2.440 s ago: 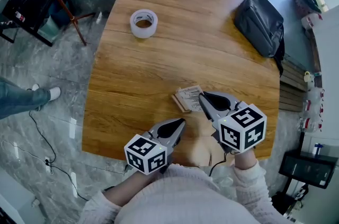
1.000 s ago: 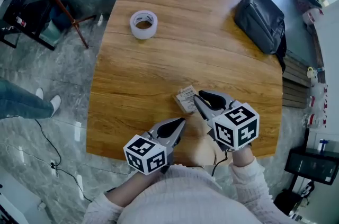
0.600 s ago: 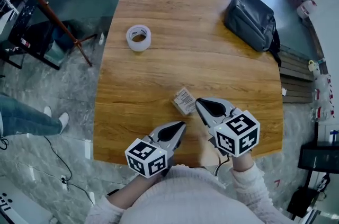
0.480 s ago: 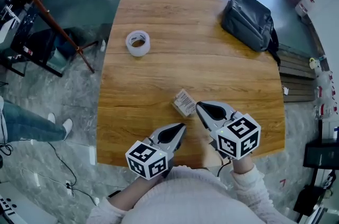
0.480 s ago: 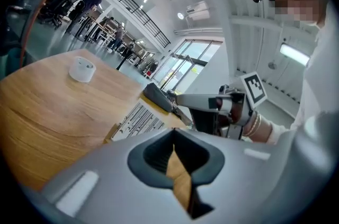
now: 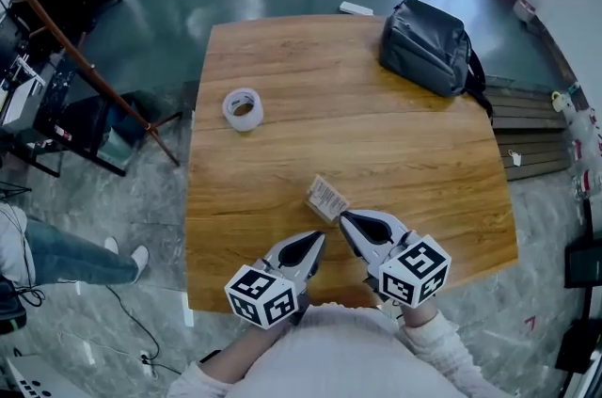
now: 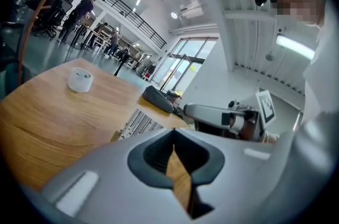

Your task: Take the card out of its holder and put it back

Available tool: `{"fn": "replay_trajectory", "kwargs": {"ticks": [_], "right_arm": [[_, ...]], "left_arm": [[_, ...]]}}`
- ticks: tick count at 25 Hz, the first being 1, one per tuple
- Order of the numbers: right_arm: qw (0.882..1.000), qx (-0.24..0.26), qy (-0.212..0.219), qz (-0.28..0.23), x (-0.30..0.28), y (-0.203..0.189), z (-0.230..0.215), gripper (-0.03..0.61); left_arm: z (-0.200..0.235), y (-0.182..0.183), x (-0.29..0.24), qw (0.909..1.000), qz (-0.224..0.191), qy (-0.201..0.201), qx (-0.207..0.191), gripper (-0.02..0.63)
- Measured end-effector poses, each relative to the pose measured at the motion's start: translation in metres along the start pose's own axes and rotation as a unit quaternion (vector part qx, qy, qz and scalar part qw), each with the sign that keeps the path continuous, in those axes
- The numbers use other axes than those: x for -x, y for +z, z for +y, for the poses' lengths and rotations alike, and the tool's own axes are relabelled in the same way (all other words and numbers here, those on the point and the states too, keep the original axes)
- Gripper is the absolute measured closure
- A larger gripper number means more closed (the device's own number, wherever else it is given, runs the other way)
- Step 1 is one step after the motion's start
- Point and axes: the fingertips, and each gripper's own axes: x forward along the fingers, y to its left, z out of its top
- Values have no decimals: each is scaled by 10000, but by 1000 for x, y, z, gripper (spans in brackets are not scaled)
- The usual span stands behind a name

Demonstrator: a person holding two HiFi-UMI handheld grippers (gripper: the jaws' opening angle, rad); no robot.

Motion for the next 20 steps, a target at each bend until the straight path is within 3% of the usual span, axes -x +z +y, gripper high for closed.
{"fn": "replay_trajectory", "kwargs": {"ticks": [6,20], "right_arm": [[9995,-206,-12,-231,0,-11,10,578],[9997,-231,-94,0,5,-32,11,580]], "left_arm": [[-2,0,2,10000,14,-9,-65,606],[-5,1,-2,10000,-88,-16,29,606]]}}
